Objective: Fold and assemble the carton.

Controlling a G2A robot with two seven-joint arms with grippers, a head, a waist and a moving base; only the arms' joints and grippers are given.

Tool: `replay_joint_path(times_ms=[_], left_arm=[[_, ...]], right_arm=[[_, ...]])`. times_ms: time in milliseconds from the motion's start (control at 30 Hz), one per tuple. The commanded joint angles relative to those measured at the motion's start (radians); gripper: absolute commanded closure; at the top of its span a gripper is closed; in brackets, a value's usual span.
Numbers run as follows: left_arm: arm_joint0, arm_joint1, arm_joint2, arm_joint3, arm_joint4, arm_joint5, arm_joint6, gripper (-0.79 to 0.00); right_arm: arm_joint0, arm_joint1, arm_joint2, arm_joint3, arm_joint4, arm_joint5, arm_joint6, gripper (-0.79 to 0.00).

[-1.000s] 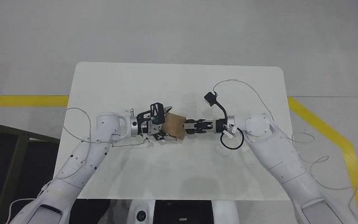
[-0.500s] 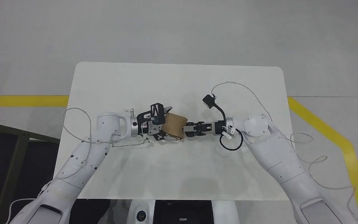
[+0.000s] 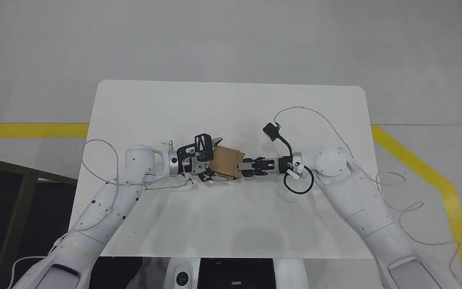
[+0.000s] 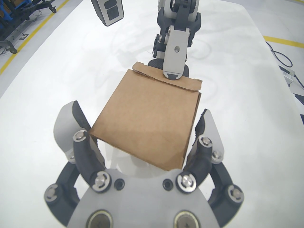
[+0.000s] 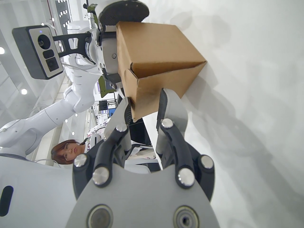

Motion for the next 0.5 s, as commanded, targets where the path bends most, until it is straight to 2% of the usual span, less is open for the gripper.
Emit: replay_joint_path(times_ms=[0,467], left_arm=[[0.000,0.000,0.000,0.000,0.001,0.000,0.001,-0.785],[0.000,0.001,0.001,-0.002,0.008,-0.002,0.007,-0.785]], right_arm=[[-0.005,0.002,0.005,-0.006,-0.001,0.001,-0.002,-0.191],[-0.009,0.008,0.015,-0.041,-0.041,0.054,-0.001,-0.160]])
